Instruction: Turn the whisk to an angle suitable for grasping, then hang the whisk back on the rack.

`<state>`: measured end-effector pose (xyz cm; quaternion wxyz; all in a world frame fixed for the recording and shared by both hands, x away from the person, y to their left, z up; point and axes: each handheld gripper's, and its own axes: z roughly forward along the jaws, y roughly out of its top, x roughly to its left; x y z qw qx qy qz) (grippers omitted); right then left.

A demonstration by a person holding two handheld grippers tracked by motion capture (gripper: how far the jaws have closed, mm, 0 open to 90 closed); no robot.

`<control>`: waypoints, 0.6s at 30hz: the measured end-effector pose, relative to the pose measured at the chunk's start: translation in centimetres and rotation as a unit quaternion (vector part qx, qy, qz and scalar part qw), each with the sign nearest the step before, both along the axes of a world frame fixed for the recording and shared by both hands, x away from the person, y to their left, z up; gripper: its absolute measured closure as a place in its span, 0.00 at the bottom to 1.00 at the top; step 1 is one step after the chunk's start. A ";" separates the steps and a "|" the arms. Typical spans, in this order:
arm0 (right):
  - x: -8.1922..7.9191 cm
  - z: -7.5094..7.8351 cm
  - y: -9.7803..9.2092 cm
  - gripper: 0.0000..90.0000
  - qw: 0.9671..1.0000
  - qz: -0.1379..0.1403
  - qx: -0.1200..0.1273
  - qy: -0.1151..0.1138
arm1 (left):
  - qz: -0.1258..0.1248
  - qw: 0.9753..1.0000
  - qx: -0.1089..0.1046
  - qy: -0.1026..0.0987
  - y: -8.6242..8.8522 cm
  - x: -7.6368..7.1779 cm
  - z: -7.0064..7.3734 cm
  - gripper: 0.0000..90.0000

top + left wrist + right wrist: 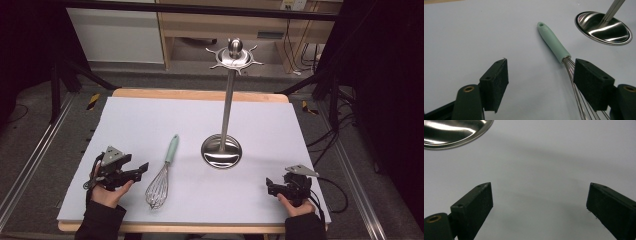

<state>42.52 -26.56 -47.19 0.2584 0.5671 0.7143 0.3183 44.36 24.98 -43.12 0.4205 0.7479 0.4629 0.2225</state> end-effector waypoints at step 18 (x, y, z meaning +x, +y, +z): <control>0.0 0.0 0.1 0.08 1.000 0.003 0.002 0.003 | -0.017 1.000 0.012 0.008 -1.5 0.5 0.8 0.29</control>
